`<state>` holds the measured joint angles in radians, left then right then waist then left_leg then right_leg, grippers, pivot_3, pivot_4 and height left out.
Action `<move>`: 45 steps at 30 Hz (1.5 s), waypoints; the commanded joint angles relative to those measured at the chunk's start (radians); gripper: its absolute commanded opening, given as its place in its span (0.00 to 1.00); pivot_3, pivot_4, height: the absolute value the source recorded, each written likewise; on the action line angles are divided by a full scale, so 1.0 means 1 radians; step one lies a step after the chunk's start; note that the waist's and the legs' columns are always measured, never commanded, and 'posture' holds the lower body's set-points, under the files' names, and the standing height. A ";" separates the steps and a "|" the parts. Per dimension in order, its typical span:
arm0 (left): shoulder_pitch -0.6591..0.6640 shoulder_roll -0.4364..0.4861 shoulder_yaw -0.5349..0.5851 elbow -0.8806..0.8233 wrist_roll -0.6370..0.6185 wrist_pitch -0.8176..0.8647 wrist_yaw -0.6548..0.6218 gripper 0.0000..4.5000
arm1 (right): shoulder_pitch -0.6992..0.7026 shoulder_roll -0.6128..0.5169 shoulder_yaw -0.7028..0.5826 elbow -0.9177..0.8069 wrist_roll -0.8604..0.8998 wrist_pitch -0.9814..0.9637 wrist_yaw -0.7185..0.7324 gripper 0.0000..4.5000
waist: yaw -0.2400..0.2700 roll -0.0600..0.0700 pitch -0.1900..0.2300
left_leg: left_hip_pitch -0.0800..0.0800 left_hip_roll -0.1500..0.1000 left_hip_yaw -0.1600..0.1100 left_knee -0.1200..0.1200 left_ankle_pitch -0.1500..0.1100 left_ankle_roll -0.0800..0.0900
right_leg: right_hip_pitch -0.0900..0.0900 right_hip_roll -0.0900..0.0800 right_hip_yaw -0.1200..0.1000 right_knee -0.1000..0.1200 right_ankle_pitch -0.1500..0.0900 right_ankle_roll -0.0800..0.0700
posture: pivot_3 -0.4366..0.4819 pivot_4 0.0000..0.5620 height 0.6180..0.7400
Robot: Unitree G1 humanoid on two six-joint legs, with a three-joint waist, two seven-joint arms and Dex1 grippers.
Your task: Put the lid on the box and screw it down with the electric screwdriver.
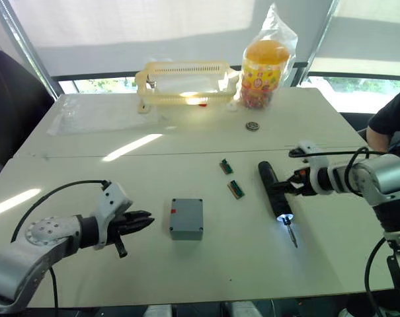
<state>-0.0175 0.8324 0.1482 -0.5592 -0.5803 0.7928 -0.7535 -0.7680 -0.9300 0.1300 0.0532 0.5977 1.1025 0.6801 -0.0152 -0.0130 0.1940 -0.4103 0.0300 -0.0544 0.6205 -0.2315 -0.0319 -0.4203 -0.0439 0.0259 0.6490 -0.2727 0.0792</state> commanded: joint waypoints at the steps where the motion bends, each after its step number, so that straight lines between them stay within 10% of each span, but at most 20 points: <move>1: -0.019 -0.023 -0.023 0.018 0.025 -0.038 0.012 0.15 | 0.076 0.002 -0.122 -0.247 0.117 -0.076 0.137 0.99 | 0.001 0.000 0.000 | 0.000 0.000 -0.001 0.000 0.000 0.000 | 0.000 0.001 0.000 0.000 0.000 0.001 | 0.48 0.27 1.00; 5: -0.063 -0.063 -0.082 0.081 0.066 -0.073 0.021 0.15 | 0.296 0.074 -0.148 -0.554 0.260 -0.067 0.166 0.99 | 0.005 -0.002 -0.001 | 0.002 0.001 -0.005 -0.003 0.000 0.000 | 0.002 0.002 -0.003 0.001 0.000 0.001 | 0.48 0.27 1.00; 14: -0.174 -0.112 -0.215 0.174 0.147 -0.114 -0.003 0.15 | 0.501 0.176 0.058 -0.682 0.131 -0.172 0.120 0.99 | 0.003 -0.001 -0.001 | 0.003 0.000 -0.004 0.004 0.001 -0.002 | 0.007 0.000 -0.002 0.000 -0.001 -0.003 | 0.48 0.27 1.00; 45: -0.384 -0.299 -0.289 0.528 0.398 -0.343 0.055 0.15 | 0.473 0.426 0.168 -0.604 0.016 -0.109 0.007 0.99 | 0.003 -0.001 -0.001 | 0.003 0.000 -0.005 0.008 0.001 -0.002 | 0.008 0.001 -0.003 0.003 0.002 0.003 | 0.48 0.27 1.00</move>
<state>-0.3914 0.5248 -0.1633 -0.0302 -0.2039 0.4773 -0.7134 -0.2963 -0.4986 0.3404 -0.4944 0.5941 0.9978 0.6924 -0.0123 -0.0145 0.1928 -0.4078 0.0300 -0.0599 0.6290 -0.2304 -0.0339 -0.4121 -0.0431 0.0226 0.6522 -0.2708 0.0820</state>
